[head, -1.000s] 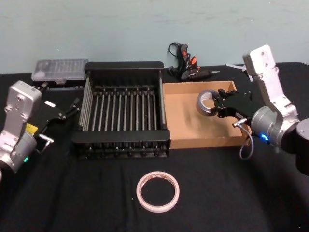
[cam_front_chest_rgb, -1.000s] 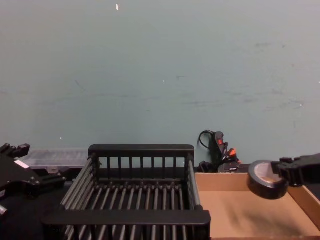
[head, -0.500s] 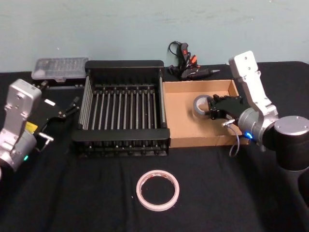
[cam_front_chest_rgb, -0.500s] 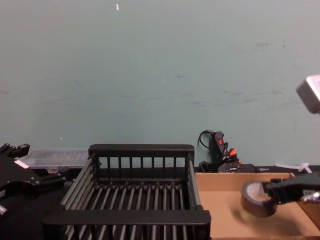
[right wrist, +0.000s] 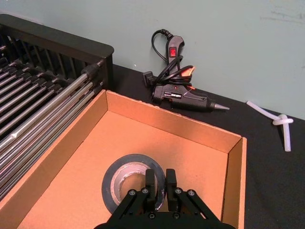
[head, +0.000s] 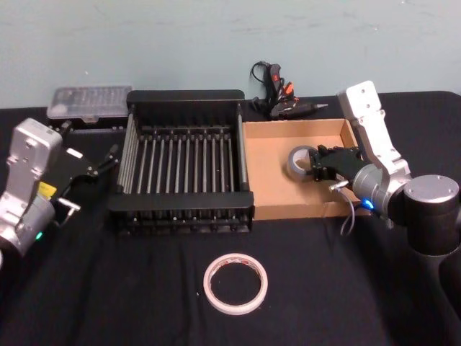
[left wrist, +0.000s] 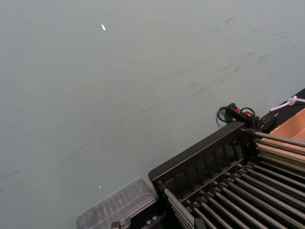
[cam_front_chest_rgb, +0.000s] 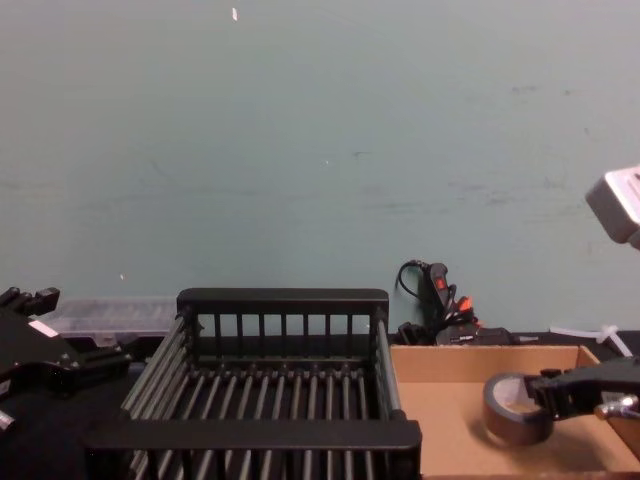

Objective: Pick up the white tape and place it into the black box , Pick up the silver tape and place it into the brown box.

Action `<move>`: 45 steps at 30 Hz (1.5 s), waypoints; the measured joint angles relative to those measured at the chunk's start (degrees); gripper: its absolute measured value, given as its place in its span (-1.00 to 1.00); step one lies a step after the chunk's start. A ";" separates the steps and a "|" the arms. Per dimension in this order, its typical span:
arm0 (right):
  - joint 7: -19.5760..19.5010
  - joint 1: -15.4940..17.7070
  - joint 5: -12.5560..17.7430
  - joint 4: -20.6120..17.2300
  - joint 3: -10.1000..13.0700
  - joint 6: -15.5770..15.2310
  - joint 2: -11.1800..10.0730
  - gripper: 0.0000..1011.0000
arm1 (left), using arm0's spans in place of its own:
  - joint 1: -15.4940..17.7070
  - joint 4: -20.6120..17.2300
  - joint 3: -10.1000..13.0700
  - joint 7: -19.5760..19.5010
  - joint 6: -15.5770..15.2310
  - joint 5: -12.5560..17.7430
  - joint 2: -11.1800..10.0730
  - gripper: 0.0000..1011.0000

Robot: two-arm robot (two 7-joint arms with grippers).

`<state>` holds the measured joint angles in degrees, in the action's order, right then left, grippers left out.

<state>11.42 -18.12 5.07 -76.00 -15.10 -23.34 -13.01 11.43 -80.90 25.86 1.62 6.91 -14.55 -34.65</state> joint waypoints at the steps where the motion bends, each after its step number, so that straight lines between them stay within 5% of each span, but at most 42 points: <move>1: 0.00 0.01 0.00 -0.03 0.00 -0.01 -0.01 -0.73 | 0.00 0.00 0.00 0.00 0.00 0.00 0.00 0.98; 7: 0.03 0.10 0.11 -0.24 0.00 -0.07 -0.10 -0.51 | 0.00 0.00 0.00 0.00 0.00 0.00 0.00 0.98; 31: 0.10 0.22 0.32 -0.49 0.00 -0.19 -0.24 0.95 | 0.00 0.00 0.00 0.00 0.00 0.00 0.00 0.98; 45: 0.74 0.81 0.29 -1.28 0.75 -0.26 -0.11 0.98 | 0.00 0.00 0.00 0.00 0.00 0.00 0.00 0.98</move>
<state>12.16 -17.31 5.36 -77.28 -14.35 -23.60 -13.12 11.43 -80.90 25.86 1.62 6.91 -14.55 -34.65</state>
